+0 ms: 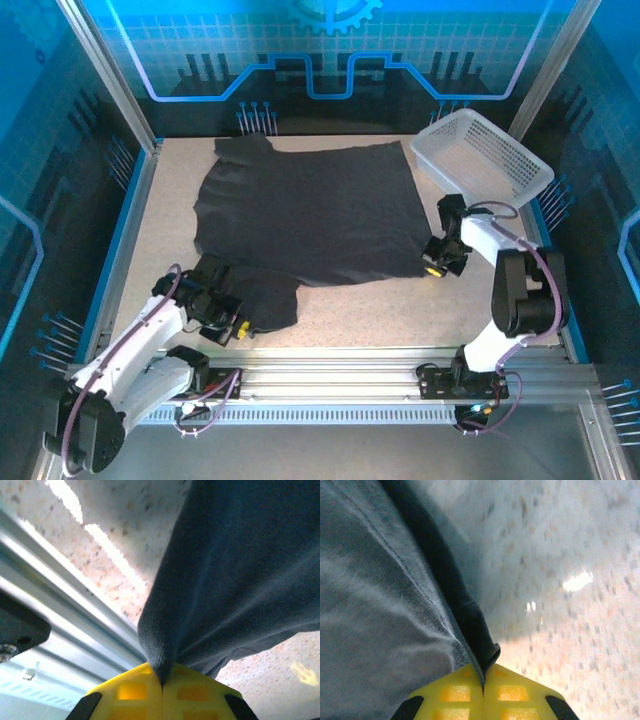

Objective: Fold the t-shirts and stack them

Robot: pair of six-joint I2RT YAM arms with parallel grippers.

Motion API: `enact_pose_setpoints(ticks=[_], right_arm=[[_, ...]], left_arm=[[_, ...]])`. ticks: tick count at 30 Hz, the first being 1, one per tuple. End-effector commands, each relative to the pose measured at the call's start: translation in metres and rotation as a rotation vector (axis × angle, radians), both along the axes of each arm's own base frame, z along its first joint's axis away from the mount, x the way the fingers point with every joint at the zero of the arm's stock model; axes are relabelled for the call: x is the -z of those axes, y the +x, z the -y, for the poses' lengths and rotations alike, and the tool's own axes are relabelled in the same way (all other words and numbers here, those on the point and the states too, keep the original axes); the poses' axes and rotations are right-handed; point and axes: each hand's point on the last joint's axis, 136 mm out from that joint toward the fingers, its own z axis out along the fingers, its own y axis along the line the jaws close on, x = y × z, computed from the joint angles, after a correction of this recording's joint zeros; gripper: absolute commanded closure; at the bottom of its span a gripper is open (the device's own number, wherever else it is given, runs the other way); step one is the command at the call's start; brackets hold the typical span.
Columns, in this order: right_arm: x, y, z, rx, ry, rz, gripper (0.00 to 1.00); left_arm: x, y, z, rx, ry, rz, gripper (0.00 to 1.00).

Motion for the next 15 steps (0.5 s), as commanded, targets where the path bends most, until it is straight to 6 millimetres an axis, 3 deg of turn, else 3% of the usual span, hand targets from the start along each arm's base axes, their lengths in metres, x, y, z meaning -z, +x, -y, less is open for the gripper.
enact_pose_setpoints(ticks=[1, 4, 6, 11, 15], right_arm=[[-0.014, -0.038, 0.006, 0.027, -0.062, -0.048, 1.0], [-0.026, -0.049, 0.008, 0.031, -0.068, -0.011, 1.0], [-0.031, -0.045, 0.005, 0.021, -0.049, 0.014, 1.0], [-0.045, -0.012, -0.009, -0.012, 0.007, 0.071, 1.0], [-0.058, 0.017, -0.018, -0.007, 0.053, 0.089, 1.0]], left_arm=[[-0.006, -0.034, 0.003, -0.013, -0.019, -0.119, 1.0], [-0.017, -0.035, -0.003, -0.004, 0.016, -0.08, 1.0], [-0.025, -0.023, -0.01, -0.008, 0.066, -0.016, 1.0], [-0.053, 0.06, 0.003, -0.05, 0.053, 0.26, 1.0], [-0.07, 0.121, 0.006, -0.069, 0.053, 0.367, 1.0]])
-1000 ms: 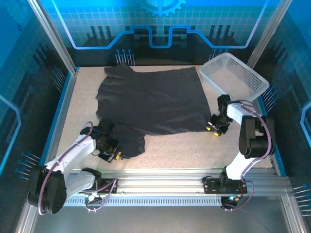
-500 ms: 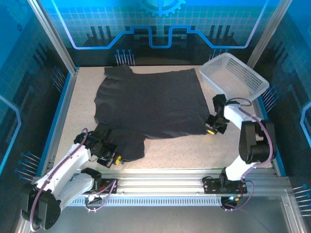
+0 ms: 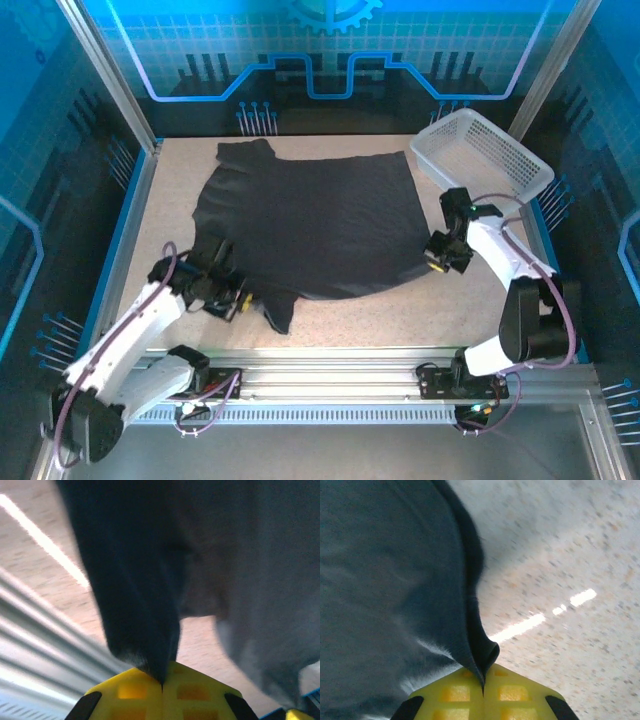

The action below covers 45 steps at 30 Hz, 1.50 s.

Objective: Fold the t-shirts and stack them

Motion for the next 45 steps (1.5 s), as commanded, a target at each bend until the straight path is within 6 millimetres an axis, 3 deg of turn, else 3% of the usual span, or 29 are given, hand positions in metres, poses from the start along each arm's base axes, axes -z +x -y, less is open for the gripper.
enact_pose_setpoints(ticks=[1, 10, 13, 19, 28, 34, 45], right_arm=[[-0.013, 0.021, -0.012, -0.009, 0.049, 0.013, 1.0], [-0.033, 0.08, -0.014, 0.005, 0.039, 0.064, 1.0], [-0.031, 0.093, -0.012, 0.018, 0.038, 0.061, 1.0], [-0.018, 0.117, -0.013, 0.041, 0.043, 0.031, 1.0], [-0.005, 0.141, -0.005, 0.096, -0.005, -0.009, 1.0], [0.0, 0.148, 0.002, 0.131, -0.042, -0.021, 1.0], [0.006, 0.161, 0.004, 0.143, -0.042, -0.025, 1.0]], left_arm=[[-0.021, 0.063, -0.003, -0.024, 0.011, 0.168, 1.0], [-0.056, 0.154, -0.038, -0.043, 0.041, 0.307, 1.0], [-0.06, 0.175, -0.046, -0.039, 0.052, 0.327, 1.0], [-0.051, 0.201, -0.068, -0.058, 0.096, 0.325, 1.0], [-0.049, 0.229, -0.097, -0.095, 0.14, 0.346, 1.0], [-0.048, 0.237, -0.118, -0.126, 0.175, 0.334, 1.0], [-0.027, 0.243, -0.13, -0.113, 0.195, 0.279, 1.0]])
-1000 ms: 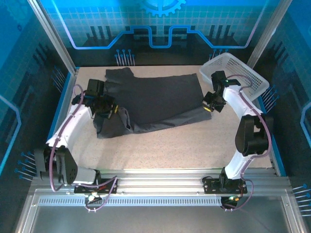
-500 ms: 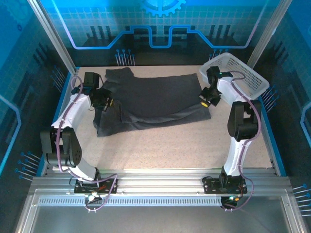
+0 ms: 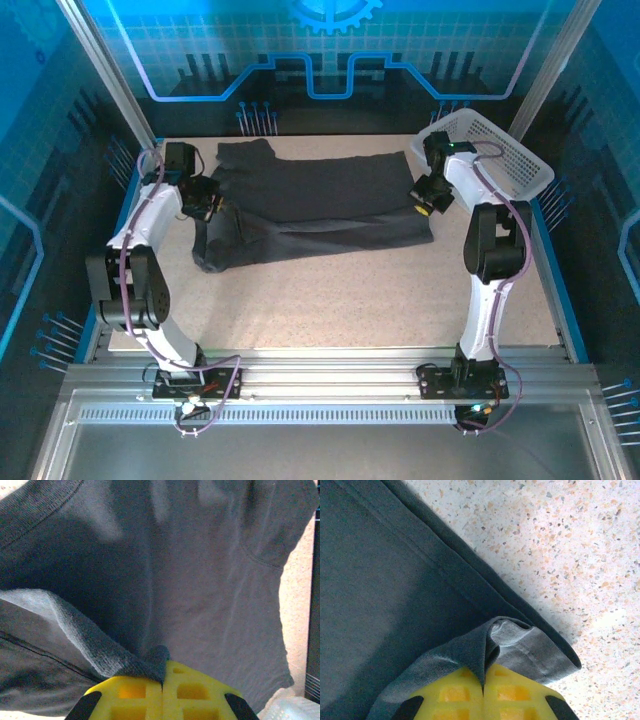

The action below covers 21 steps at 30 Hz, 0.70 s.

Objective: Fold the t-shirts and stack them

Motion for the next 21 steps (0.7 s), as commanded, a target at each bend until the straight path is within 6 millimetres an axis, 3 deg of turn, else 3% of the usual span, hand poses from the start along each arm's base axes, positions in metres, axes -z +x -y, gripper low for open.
enact_pose_setpoints(ticks=[1, 8, 9, 12, 13, 14, 17, 21], right_arm=[[0.004, 0.003, 0.008, 0.031, -0.012, -0.02, 1.0], [0.011, 0.021, 0.0, -0.015, 0.031, -0.019, 1.0], [0.011, 0.023, -0.001, -0.026, 0.04, -0.019, 0.94], [-0.001, 0.027, 0.002, -0.065, 0.023, 0.003, 0.62], [-0.008, 0.027, 0.004, -0.079, 0.011, 0.016, 0.56], [-0.016, 0.026, 0.006, -0.093, -0.002, 0.035, 0.51], [-0.029, 0.015, 0.006, -0.147, -0.017, 0.059, 0.45], [-0.025, -0.014, -0.004, -0.207, 0.012, 0.064, 0.45]], left_arm=[[-0.003, 0.008, -0.012, 0.006, 0.038, 0.008, 1.0], [0.007, 0.024, -0.021, 0.036, 0.063, 0.002, 1.0], [0.007, 0.029, -0.022, 0.053, 0.065, 0.008, 0.93], [0.005, 0.024, -0.031, 0.076, 0.101, -0.035, 0.52], [0.002, 0.019, -0.034, 0.07, 0.115, -0.047, 0.44], [0.0, 0.009, -0.037, 0.06, 0.128, -0.061, 0.39], [0.003, -0.034, -0.041, 0.008, 0.113, -0.121, 0.39], [0.037, -0.109, -0.046, -0.143, 0.019, -0.244, 0.44]])
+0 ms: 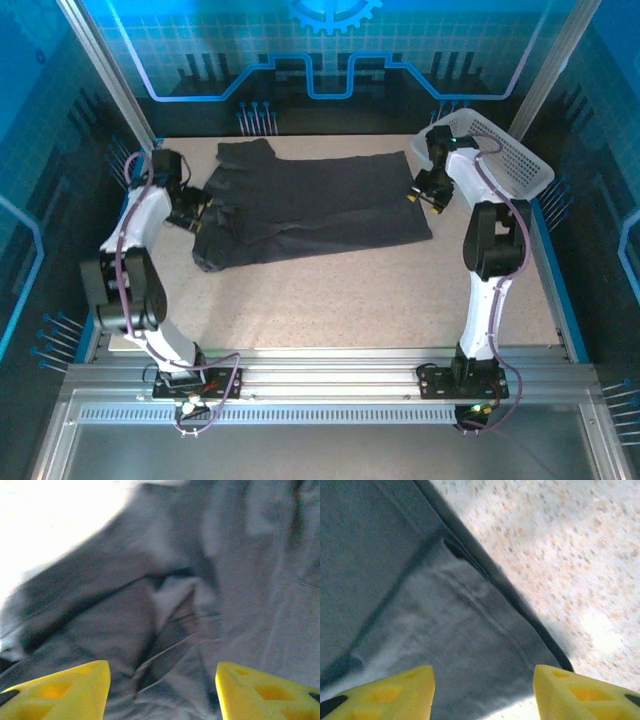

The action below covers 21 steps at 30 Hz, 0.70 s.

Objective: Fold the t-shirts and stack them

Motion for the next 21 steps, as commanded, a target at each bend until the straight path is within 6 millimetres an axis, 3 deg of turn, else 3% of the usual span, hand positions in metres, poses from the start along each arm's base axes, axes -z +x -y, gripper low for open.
enact_pose_setpoints(ticks=[1, 3, 5, 9, 17, 21], right_arm=[[-0.011, -0.027, -0.007, -0.081, 0.021, 0.027, 0.45], [-0.001, -0.042, -0.012, -0.112, 0.04, 0.016, 0.44], [0.011, -0.053, -0.012, -0.124, 0.048, -0.002, 0.42], [0.031, -0.064, -0.009, -0.127, 0.078, -0.027, 0.41], [0.05, -0.06, -0.001, -0.123, 0.097, -0.048, 0.41], [0.058, -0.06, 0.006, -0.121, 0.078, -0.07, 0.41]], left_arm=[[0.029, -0.072, -0.007, -0.16, -0.075, -0.143, 0.45], [0.047, -0.092, -0.008, -0.24, -0.131, -0.161, 0.48], [0.058, -0.099, -0.007, -0.288, -0.187, -0.173, 0.48], [0.069, -0.089, -0.002, -0.35, -0.271, -0.164, 0.48], [0.082, -0.083, 0.001, -0.453, -0.338, -0.165, 0.46], [0.089, -0.078, 0.011, -0.465, -0.4, -0.167, 0.54]])
